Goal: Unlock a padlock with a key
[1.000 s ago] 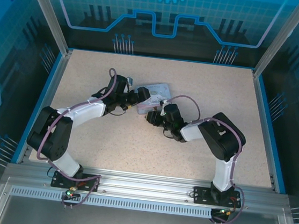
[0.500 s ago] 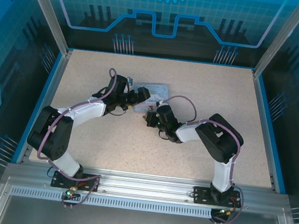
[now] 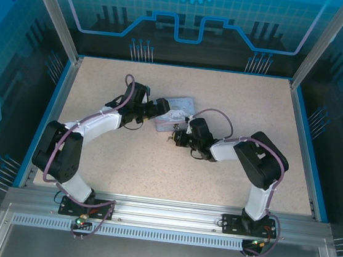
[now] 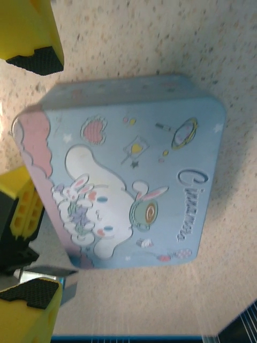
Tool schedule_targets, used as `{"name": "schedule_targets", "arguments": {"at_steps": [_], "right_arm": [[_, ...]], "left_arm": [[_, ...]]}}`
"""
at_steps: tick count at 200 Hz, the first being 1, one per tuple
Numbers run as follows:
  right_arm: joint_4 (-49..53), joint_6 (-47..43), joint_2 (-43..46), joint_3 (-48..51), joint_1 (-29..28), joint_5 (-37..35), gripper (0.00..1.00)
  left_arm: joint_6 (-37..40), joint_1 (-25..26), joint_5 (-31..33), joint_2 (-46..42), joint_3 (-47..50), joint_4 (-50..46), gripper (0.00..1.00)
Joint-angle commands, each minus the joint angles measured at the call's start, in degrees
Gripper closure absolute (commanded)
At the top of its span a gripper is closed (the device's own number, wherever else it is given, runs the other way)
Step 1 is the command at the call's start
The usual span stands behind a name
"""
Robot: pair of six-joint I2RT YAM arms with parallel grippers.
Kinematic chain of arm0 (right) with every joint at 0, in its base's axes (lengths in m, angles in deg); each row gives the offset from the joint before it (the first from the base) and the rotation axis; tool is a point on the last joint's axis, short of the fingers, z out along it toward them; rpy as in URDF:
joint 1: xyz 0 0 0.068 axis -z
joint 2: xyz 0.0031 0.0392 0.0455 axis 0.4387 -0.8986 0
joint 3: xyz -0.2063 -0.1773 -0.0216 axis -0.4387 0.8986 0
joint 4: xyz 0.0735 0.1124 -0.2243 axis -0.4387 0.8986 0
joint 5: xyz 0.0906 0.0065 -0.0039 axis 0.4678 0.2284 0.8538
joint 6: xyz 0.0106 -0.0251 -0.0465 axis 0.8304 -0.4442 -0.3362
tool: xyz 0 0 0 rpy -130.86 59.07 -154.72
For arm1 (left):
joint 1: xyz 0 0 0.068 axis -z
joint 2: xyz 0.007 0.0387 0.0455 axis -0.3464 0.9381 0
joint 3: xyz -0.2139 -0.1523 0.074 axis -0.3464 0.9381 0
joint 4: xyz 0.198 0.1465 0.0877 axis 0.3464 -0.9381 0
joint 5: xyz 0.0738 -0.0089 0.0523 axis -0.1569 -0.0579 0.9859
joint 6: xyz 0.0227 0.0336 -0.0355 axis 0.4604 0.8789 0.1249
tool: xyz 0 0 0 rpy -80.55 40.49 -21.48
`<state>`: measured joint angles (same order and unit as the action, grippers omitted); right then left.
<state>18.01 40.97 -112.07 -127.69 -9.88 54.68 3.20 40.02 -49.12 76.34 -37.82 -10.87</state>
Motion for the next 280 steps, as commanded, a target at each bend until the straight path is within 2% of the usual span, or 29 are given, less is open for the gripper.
{"name": "schedule_targets", "arguments": {"at_steps": [1,41,95,140,207,280], "right_arm": [[3.7,1.2,0.3,2.1,1.7,2.9,1.00],[1.6,4.7,0.3,3.7,3.3,4.5,1.00],[-5.2,12.3,-0.9,6.6,5.0,6.7,1.00],[-13.2,19.0,-2.3,8.8,6.2,8.9,1.00],[-23.5,27.6,-4.0,12.0,7.7,6.8,1.00],[-30.8,30.1,-5.1,11.3,8.5,9.3,1.00]], "left_arm": [[5.3,-0.1,6.0,2.1,-2.3,-7.0,0.01],[9.0,1.7,13.0,5.0,-3.5,-9.7,0.01],[9.9,3.5,16.3,8.5,-4.5,-10.0,0.01],[9.4,5.2,17.2,9.4,-3.8,-9.8,0.01],[8.2,6.0,17.4,9.5,-1.5,-8.9,0.01],[8.2,6.2,17.1,9.8,-0.7,-9.0,0.01]]}}
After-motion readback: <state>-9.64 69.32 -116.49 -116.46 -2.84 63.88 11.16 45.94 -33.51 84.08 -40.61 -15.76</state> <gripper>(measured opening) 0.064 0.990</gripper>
